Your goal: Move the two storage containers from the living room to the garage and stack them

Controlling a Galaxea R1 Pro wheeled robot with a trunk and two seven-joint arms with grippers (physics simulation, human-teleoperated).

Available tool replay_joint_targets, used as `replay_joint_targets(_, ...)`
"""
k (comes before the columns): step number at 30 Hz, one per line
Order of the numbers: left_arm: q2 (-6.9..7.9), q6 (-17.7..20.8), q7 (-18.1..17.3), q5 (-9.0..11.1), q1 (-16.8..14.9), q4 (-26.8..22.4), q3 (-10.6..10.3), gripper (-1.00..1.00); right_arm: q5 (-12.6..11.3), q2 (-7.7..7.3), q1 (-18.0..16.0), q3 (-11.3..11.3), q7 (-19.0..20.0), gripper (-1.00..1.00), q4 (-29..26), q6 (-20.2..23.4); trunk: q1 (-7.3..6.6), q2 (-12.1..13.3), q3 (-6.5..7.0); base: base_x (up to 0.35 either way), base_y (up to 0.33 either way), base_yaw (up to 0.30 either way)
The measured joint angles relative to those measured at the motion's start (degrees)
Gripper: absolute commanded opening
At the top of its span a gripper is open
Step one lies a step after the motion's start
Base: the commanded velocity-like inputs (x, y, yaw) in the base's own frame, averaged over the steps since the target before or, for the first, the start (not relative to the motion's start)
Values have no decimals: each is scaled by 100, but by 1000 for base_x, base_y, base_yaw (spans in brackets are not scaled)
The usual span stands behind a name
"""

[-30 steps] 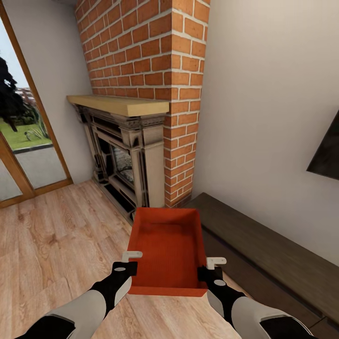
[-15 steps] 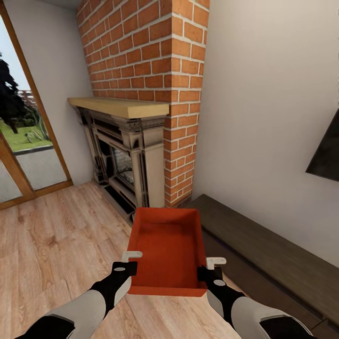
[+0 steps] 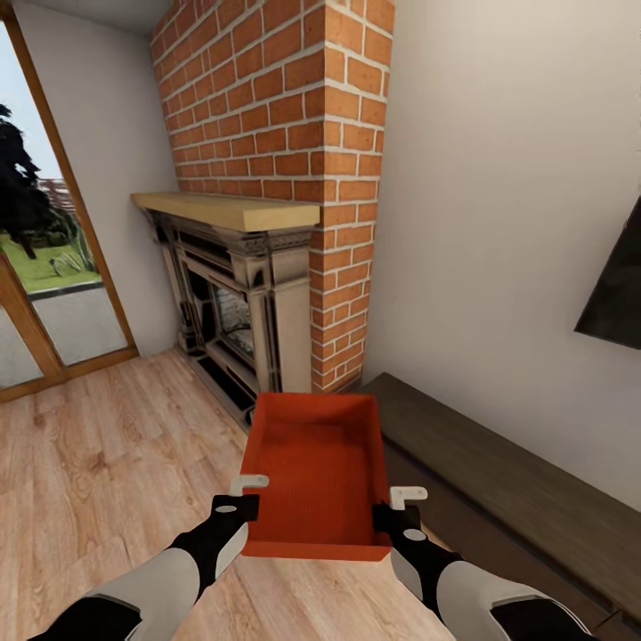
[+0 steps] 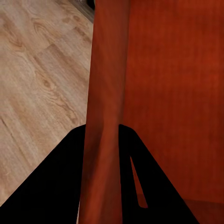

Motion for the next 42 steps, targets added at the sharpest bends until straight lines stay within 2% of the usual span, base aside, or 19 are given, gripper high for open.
replay_joint_targets(22,-9,0,13,9,2,3,15,-100,23,-7,-2,-7,8,-100,-2,8,0,0,198,0,0,0)
replay_joint_targets(28,-10,0,13,7,2,2,17,-100,25,-7,-2,-8,7,-100,-3,8,-131,239,359,0,0,0)
replay_joint_targets(42,-12,0,16,-8,3,-1,30,-100,29,-7,-2,-10,6,-100,-5,7,-132,241,485,0,0,0)
